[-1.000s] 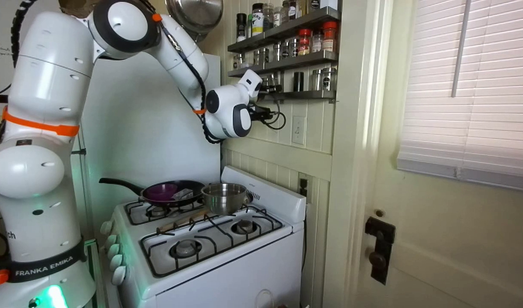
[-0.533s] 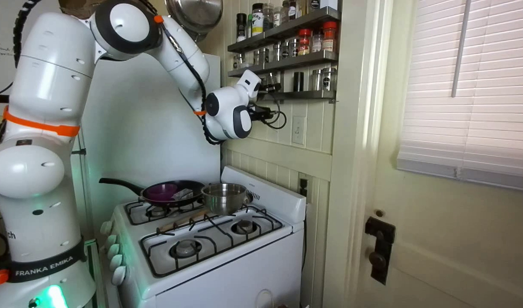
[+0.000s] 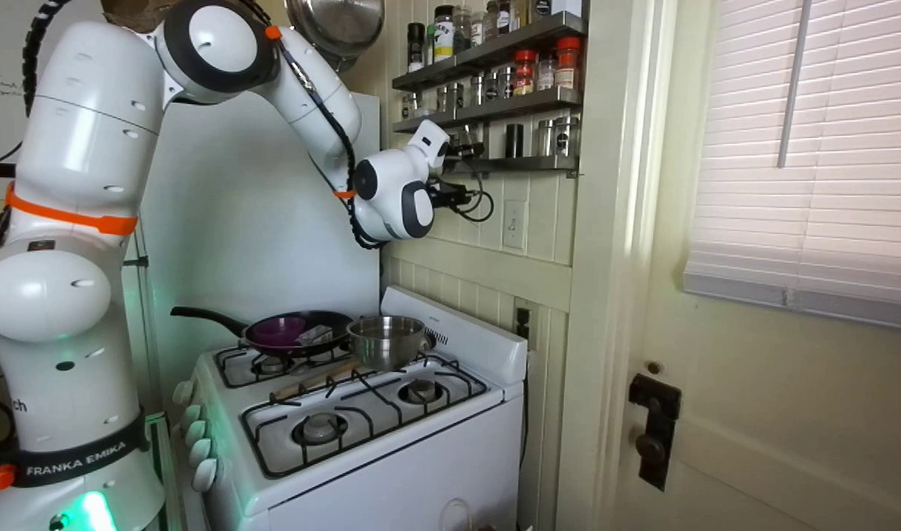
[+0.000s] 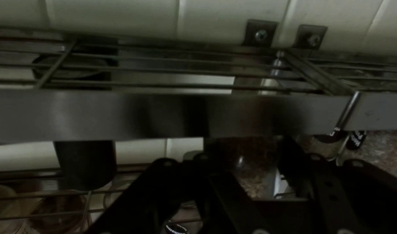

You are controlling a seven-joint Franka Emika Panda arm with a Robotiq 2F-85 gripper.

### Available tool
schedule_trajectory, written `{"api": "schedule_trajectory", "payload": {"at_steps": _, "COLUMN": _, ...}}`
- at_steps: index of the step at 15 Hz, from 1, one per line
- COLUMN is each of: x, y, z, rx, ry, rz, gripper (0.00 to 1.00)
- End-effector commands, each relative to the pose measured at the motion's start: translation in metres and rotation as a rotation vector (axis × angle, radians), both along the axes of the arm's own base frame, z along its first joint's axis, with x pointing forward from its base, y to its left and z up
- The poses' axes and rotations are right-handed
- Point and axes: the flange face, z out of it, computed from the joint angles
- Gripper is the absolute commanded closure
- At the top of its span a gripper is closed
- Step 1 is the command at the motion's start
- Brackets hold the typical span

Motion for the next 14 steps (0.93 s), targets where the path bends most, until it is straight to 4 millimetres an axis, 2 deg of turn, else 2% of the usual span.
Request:
{"api": "schedule_trajectory", "payload": {"at_steps": 1, "x": 0.002, "y": 0.002, "z": 0.004, "rx": -0.011, "ry": -0.054, "rz": 0.011, "gripper": 0.77}}
{"api": "schedule_trajectory", "payload": {"at_steps": 5, "x": 0.007, "y": 0.007, "z": 0.016, "rx": -0.052, "ry": -0.099, "rz": 0.019, "gripper": 0.77}}
{"api": "schedule_trajectory", "payload": {"at_steps": 6, "x": 0.004, "y": 0.005, "z": 0.005, "rx": -0.060, "ry": -0.103, "rz": 0.019, "gripper": 0.77}}
{"api": "schedule_trajectory", "payload": {"at_steps": 7, "x": 0.016, "y": 0.009, "z": 0.023, "rx": -0.072, "ry": -0.095, "rz": 0.015, "gripper": 0.77}}
{"api": "schedule_trajectory", "payload": {"at_steps": 8, "x": 0.018, "y": 0.009, "z": 0.022, "rx": -0.080, "ry": -0.096, "rz": 0.013, "gripper": 0.77}}
{"api": "schedule_trajectory", "payload": {"at_steps": 9, "x": 0.006, "y": 0.002, "z": -0.005, "rx": -0.086, "ry": -0.112, "rz": 0.015, "gripper": 0.77}}
{"api": "schedule_trajectory", "payload": {"at_steps": 10, "x": 0.023, "y": 0.007, "z": 0.021, "rx": -0.097, "ry": -0.108, "rz": 0.010, "gripper": 0.77}}
{"api": "schedule_trajectory", "payload": {"at_steps": 12, "x": 0.030, "y": 0.006, "z": 0.022, "rx": -0.115, "ry": -0.121, "rz": 0.004, "gripper": 0.77}}
{"api": "schedule_trajectory", "payload": {"at_steps": 13, "x": 0.017, "y": -0.002, "z": -0.007, "rx": -0.115, "ry": -0.126, "rz": -0.002, "gripper": 0.77}}
{"api": "schedule_trajectory", "payload": {"at_steps": 14, "x": 0.034, "y": 0.003, "z": 0.018, "rx": -0.127, "ry": -0.124, "rz": -0.008, "gripper": 0.77}}
